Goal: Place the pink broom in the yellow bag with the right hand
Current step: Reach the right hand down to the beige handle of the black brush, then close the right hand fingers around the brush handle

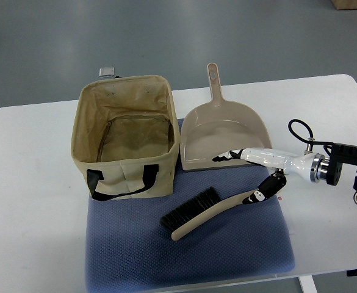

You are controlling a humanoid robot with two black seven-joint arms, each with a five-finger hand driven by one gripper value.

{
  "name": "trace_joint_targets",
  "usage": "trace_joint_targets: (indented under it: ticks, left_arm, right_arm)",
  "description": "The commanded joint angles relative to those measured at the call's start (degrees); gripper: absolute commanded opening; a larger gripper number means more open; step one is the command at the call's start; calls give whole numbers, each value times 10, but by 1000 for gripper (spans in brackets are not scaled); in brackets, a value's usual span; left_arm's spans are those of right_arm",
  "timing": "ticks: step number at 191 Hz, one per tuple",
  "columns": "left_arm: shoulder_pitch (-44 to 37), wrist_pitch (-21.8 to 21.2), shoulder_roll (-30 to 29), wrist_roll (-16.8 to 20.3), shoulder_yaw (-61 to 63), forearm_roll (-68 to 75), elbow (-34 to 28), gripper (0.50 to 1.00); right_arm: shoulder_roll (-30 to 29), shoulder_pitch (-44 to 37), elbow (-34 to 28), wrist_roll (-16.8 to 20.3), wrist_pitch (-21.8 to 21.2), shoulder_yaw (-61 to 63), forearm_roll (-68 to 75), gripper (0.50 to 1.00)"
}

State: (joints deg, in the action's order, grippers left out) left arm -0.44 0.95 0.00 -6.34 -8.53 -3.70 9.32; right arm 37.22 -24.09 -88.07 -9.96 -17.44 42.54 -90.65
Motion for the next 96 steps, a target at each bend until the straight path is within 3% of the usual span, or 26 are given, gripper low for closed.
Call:
trace_joint_targets:
  ticks: [1,59,96]
  left_arm:
    - [0,0,0,0,0,0,0,1000]
    - [0,0,0,0,0,0,0,1000]
    - [0,0,0,0,0,0,0,1000]
  right_arm:
    - [1,1,-3,1,15,-19,-23,919]
    - [6,2,-6,3,58,-40,-90,901]
    - [6,4,-6,6,60,-43,-102,791]
